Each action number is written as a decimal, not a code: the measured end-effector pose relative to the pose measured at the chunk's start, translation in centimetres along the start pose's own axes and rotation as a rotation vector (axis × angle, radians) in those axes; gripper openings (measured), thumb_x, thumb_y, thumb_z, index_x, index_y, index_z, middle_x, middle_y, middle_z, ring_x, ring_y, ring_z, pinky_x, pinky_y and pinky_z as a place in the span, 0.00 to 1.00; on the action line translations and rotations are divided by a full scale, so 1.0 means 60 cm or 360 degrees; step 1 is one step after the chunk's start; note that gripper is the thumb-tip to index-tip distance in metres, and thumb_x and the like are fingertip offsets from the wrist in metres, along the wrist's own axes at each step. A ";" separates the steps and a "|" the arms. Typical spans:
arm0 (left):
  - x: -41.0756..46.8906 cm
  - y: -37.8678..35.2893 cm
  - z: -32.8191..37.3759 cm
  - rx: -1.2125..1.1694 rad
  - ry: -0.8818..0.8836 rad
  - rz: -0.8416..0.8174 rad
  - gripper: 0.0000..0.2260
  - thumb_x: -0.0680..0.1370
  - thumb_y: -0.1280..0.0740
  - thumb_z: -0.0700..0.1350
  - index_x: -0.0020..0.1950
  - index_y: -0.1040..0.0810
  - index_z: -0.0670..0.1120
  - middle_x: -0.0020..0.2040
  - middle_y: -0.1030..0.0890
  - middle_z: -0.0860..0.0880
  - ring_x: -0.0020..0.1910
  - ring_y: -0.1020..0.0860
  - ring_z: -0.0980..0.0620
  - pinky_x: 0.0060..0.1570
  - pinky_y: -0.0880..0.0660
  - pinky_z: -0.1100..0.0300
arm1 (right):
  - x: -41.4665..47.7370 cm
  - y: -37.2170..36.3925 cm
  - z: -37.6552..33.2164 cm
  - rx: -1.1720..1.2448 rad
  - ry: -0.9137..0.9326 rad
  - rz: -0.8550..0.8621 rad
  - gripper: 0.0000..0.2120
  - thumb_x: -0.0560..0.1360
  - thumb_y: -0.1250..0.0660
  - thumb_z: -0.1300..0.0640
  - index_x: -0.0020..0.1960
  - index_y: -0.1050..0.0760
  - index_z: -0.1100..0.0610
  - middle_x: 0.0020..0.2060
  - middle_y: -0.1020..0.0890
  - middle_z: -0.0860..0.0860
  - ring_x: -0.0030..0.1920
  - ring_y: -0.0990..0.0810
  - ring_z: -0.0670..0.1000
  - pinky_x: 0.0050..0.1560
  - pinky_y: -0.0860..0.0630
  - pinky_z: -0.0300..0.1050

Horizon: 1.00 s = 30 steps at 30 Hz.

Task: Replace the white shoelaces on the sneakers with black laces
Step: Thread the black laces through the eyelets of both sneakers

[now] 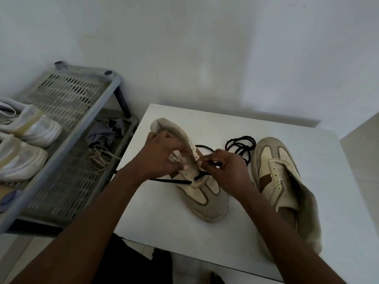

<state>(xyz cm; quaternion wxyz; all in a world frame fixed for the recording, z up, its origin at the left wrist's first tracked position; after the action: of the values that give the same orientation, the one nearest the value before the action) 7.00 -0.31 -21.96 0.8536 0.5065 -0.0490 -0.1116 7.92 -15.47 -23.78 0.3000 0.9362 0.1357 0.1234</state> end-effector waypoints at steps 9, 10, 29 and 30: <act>0.001 -0.030 -0.005 -0.0034 -0.0102 -0.0096 0.09 0.68 0.23 0.40 0.48 0.14 0.47 0.46 0.18 0.51 0.49 0.27 0.54 0.49 0.31 0.59 | -0.010 -0.064 -0.016 -0.0424 0.0135 -0.0213 0.07 0.74 0.30 0.57 0.49 0.15 0.49 0.43 0.20 0.46 0.42 0.23 0.48 0.38 0.35 0.40; -0.001 -0.032 -0.007 -0.0049 -0.0113 -0.0096 0.10 0.68 0.23 0.40 0.48 0.14 0.47 0.47 0.18 0.51 0.49 0.28 0.54 0.49 0.31 0.59 | -0.010 -0.068 -0.016 -0.0394 0.0133 -0.0231 0.07 0.74 0.30 0.58 0.49 0.15 0.49 0.42 0.21 0.45 0.41 0.23 0.47 0.38 0.34 0.39; -0.008 -0.026 -0.002 0.0053 -0.0370 0.0081 0.07 0.67 0.27 0.44 0.44 0.15 0.50 0.47 0.18 0.55 0.53 0.35 0.56 0.48 0.48 0.65 | -0.022 -0.094 0.003 -0.0056 -0.0156 -0.0183 0.06 0.75 0.31 0.61 0.50 0.15 0.57 0.47 0.18 0.47 0.44 0.23 0.45 0.42 0.28 0.40; -0.011 -0.022 -0.001 0.0098 -0.0365 0.0146 0.08 0.66 0.29 0.46 0.44 0.15 0.51 0.46 0.18 0.55 0.54 0.35 0.55 0.49 0.48 0.64 | -0.020 -0.097 0.002 -0.0066 -0.0173 -0.0233 0.07 0.76 0.32 0.61 0.50 0.16 0.57 0.47 0.19 0.48 0.45 0.23 0.46 0.43 0.27 0.40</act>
<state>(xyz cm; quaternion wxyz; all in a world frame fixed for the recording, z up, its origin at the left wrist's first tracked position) 6.16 -0.72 -23.11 0.8306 0.5137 -0.1726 -0.1281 5.77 -11.37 -27.54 0.3346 0.9226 0.1846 0.0528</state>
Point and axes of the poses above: each hand's wrist, its own x-axis towards the middle knuckle, its own y-axis out of the back of the hand, z = x × y, the point moved 10 cm from there along x, towards the middle knuckle
